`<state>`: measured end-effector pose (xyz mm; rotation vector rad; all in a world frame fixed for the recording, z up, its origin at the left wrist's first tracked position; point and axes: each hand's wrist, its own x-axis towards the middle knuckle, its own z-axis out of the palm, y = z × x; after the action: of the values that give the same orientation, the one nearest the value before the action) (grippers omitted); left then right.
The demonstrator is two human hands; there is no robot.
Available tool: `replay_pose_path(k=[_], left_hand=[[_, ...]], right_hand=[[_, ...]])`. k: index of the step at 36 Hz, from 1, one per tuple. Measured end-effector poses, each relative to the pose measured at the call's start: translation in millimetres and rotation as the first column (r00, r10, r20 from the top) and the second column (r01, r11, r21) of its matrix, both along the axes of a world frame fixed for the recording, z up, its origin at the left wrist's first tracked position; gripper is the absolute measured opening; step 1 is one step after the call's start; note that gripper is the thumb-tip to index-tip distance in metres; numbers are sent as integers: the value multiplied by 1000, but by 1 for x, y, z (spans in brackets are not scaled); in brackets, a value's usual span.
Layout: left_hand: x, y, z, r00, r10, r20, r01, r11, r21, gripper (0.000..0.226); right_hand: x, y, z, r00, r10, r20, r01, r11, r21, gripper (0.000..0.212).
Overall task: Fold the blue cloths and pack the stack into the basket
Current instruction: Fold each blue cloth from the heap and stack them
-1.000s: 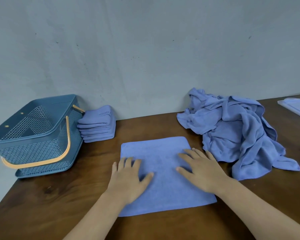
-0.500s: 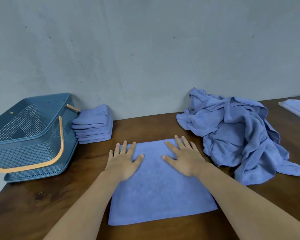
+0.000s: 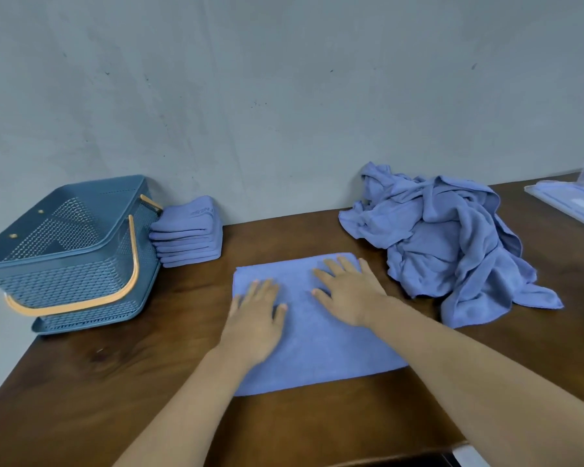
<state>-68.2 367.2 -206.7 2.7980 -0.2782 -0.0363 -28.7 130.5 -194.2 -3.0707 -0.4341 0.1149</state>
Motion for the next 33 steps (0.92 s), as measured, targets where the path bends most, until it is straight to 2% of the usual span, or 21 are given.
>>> replay_pose_path(k=[3, 5, 13, 18, 21, 24, 25, 27, 30, 33], left_hand=[[-40, -13, -5, 981, -193, -24, 193, 981, 1, 53], [-61, -14, -11, 970, -239, -37, 240, 970, 34, 53], [-105, 2, -20, 986, -166, 10, 165, 982, 89, 58], [-112, 5, -20, 999, -51, 17, 49, 993, 109, 70], [-117, -1, -18, 981, -73, 178, 53, 992, 112, 65], [-121, -8, -21, 877, -287, 385, 287, 956, 58, 32], [-122, -11, -23, 839, -366, 402, 377, 925, 54, 22], [-124, -13, -25, 817, -432, 381, 447, 893, 53, 13], [-119, -12, -28, 858, -377, 350, 412, 911, -30, 17], [-116, -12, -30, 871, -349, 346, 389, 920, -53, 20]], right_hand=[[-46, 6, 0, 993, 119, 2, -119, 992, 48, 59], [-75, 6, -6, 990, 141, -10, -140, 989, 50, 60], [-136, -24, -29, 999, 44, 5, -44, 991, 124, 66], [-147, -31, -31, 1000, -8, 2, 7, 991, 130, 73], [-148, -29, -32, 999, -15, 32, 10, 990, 139, 75], [-150, -31, -35, 985, -25, 169, -5, 984, 176, 75], [-152, -31, -35, 974, -13, 228, -31, 982, 188, 72], [-155, -32, -37, 946, 48, 322, -127, 965, 229, 57], [-155, -33, -40, 916, 153, 371, -273, 914, 299, 29], [-154, -32, -41, 911, 201, 361, -320, 896, 309, 19]])
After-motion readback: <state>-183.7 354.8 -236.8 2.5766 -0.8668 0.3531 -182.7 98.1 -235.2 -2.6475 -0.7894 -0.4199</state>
